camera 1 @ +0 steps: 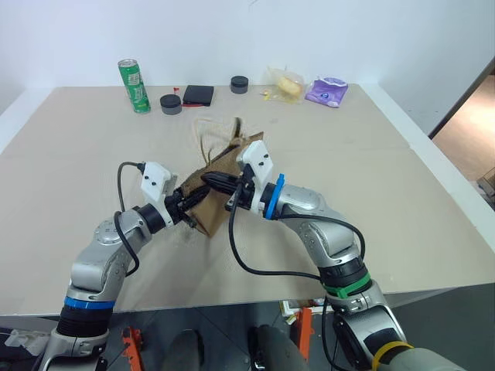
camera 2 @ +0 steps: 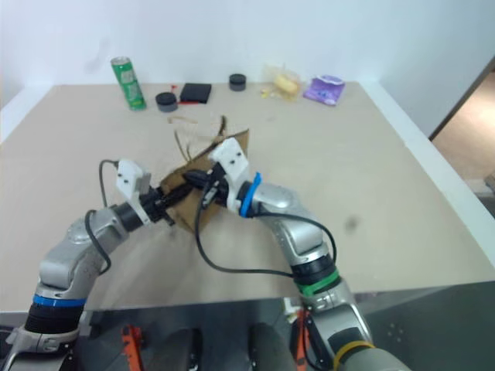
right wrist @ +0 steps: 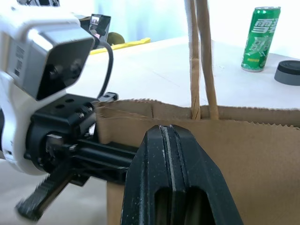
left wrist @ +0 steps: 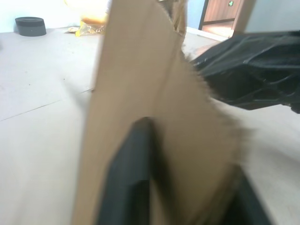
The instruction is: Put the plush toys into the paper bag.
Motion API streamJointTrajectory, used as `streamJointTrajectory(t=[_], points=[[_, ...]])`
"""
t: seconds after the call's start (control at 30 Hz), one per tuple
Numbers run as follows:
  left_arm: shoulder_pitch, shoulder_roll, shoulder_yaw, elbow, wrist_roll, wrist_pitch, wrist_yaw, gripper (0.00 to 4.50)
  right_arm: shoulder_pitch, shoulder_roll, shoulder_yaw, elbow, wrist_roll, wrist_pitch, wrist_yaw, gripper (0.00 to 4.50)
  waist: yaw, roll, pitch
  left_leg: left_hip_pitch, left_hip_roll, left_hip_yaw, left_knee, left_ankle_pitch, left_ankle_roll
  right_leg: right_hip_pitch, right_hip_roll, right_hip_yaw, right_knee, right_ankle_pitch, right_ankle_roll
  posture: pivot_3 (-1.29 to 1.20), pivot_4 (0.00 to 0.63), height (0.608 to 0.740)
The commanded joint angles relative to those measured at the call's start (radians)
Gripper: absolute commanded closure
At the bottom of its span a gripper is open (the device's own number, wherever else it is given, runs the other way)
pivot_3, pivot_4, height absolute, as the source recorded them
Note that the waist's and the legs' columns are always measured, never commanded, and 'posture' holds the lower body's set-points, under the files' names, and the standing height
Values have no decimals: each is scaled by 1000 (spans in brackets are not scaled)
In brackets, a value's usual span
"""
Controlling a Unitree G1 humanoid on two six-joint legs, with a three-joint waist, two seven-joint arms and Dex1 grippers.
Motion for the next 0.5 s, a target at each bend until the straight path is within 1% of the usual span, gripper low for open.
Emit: streamJointTrajectory(t=[0.03,0.1,0.2,0.27,0.37,0.43,0.47,0.5], points=[[-10,5,5,-18,5,-17,-15,4427,-29,0,-28,-66,32,4,4,4500,0,0,0,0,0,0,0,0,0,0,0,0,0,0,0,0,150,740],[-16,3,12,-16,-7,-15,-22,4427,-33,-14,-65,-94,65,22,8,4500,0,0,0,0,0,0,0,0,0,0,0,0,0,0,0,0,150,740],[-44,3,51,-9,-65,0,-50,4427,-23,-95,-192,-201,231,134,57,4500,4,0,0,-1,0,0,0,0,0,0,0,0,0,0,0,0,150,740],[-60,19,67,-7,-98,14,-83,4427,-2,-180,-277,-264,349,209,105,4500,12,0,0,-2,-1,-1,0,0,0,0,-1,-1,0,0,0,0,150,740],[-77,54,80,3,-143,26,-165,4427,28,-341,-398,-306,505,323,180,4500,13,0,0,-2,-1,-1,0,0,0,0,-2,-1,-1,-1,-1,0,150,740],[-94,90,78,9,-180,49,-245,4500,49,-479,-502,-286,589,386,263,3867,11,0,0,-1,-1,-1,0,0,0,0,-2,-1,-1,-3,-5,0,150,740],[-104,111,65,14,-186,58,-290,4500,57,-552,-548,-261,605,405,313,3667,13,1,2,-1,-1,-1,0,0,0,0,-1,-1,-1,-4,-5,0,150,740],[-111,129,53,19,-186,64,-325,4500,63,-611,-578,-239,618,417,347,3081,13,1,2,-2,-1,-2,0,0,0,0,-1,-2,-1,-4,-6,0,150,740]])
